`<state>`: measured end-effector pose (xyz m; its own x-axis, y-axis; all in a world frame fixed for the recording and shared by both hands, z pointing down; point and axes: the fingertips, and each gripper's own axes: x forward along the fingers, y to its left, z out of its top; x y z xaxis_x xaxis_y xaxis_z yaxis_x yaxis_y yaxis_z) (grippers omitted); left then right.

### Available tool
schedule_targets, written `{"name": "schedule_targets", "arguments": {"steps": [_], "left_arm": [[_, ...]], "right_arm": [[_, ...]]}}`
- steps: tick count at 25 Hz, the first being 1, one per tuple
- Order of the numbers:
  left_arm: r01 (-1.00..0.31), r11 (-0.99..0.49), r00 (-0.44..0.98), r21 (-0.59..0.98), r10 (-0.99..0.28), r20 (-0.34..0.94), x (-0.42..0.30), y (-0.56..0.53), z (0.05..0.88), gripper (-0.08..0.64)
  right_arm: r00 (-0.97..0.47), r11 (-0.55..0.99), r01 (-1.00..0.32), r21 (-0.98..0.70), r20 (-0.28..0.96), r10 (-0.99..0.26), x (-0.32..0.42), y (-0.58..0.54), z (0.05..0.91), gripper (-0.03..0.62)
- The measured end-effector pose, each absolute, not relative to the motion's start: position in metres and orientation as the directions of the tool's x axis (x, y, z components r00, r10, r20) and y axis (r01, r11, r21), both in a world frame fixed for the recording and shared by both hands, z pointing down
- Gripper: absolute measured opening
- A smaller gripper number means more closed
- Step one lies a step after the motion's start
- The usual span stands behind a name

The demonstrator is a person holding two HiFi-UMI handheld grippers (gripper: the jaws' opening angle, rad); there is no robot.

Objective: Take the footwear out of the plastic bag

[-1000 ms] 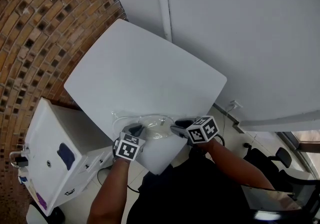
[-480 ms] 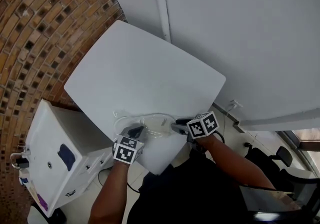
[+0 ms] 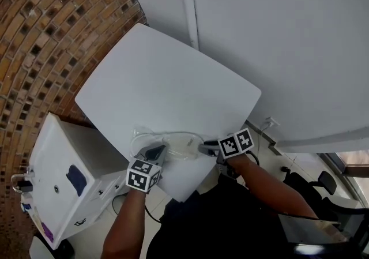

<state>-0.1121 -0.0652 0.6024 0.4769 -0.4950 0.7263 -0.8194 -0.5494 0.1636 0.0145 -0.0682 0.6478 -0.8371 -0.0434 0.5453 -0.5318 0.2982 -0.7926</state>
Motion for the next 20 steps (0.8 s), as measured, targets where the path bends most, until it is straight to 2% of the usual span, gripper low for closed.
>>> {"name": "schedule_targets", "arguments": {"steps": [3, 5, 11, 14, 18, 20], "left_arm": [[-0.819, -0.543, 0.493, 0.183, -0.505, 0.708, -0.113, -0.065, 0.599, 0.006], [-0.821, -0.541, 0.493, 0.184, -0.507, 0.707, -0.114, -0.064, 0.598, 0.006], [-0.84, -0.528, 0.436, 0.126, -0.517, 0.736, -0.123, -0.059, 0.609, 0.028], [-0.843, -0.531, 0.424, 0.092, -0.548, 0.721, -0.125, -0.056, 0.607, 0.143], [-0.853, -0.518, 0.417, 0.064, -0.603, 0.68, -0.131, -0.056, 0.593, 0.153], [-0.871, -0.482, 0.426, 0.097, -0.641, 0.638, -0.137, -0.059, 0.582, 0.192]], "right_arm": [[-0.859, 0.258, -0.503, -0.825, 0.51, -0.043, 0.01, -0.068, 0.644, 0.144], [-0.873, 0.237, -0.481, -0.844, 0.485, -0.045, 0.008, -0.068, 0.64, 0.1], [-0.916, 0.223, -0.4, -0.889, 0.392, -0.083, 0.008, -0.072, 0.62, 0.046], [-0.925, 0.241, -0.38, -0.893, 0.369, -0.093, 0.012, -0.072, 0.611, 0.043], [-0.932, 0.29, -0.363, -0.886, 0.348, -0.104, 0.017, -0.072, 0.6, 0.039], [-0.927, 0.301, -0.375, -0.877, 0.356, -0.117, 0.02, -0.073, 0.6, 0.039]]}}
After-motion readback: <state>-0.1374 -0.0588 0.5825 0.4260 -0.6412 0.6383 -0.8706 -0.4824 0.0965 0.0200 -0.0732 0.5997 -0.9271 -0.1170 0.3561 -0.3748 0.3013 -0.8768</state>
